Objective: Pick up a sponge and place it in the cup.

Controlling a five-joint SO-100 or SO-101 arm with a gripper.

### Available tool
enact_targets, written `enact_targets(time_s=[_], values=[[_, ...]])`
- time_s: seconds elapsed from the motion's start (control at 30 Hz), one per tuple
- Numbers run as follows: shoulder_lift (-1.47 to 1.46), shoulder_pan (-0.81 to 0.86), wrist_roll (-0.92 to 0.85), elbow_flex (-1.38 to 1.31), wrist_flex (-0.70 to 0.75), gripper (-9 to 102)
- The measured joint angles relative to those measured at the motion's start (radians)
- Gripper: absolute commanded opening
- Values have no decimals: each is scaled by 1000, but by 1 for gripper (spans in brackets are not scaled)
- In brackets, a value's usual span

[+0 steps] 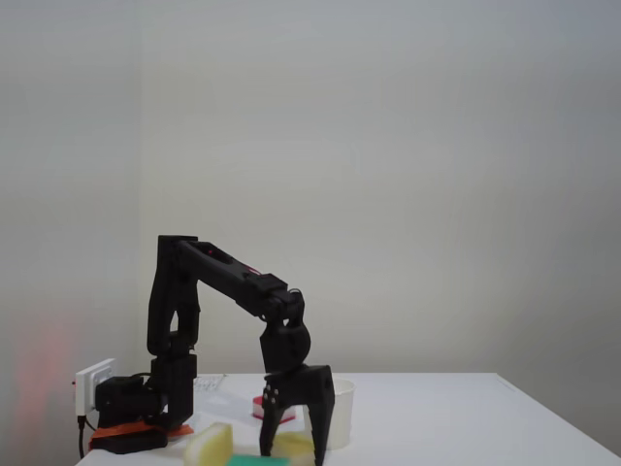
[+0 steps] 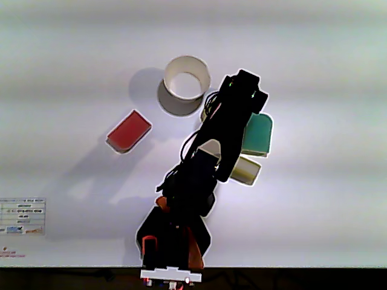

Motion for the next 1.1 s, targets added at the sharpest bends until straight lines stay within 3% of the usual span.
enact_targets(time_s=[0.13, 0.4, 1.1], values=[[-23, -2, 0, -3, -9, 27], [-23, -12, 58, -29, 46, 4], [-54, -17, 92, -138, 135, 2]])
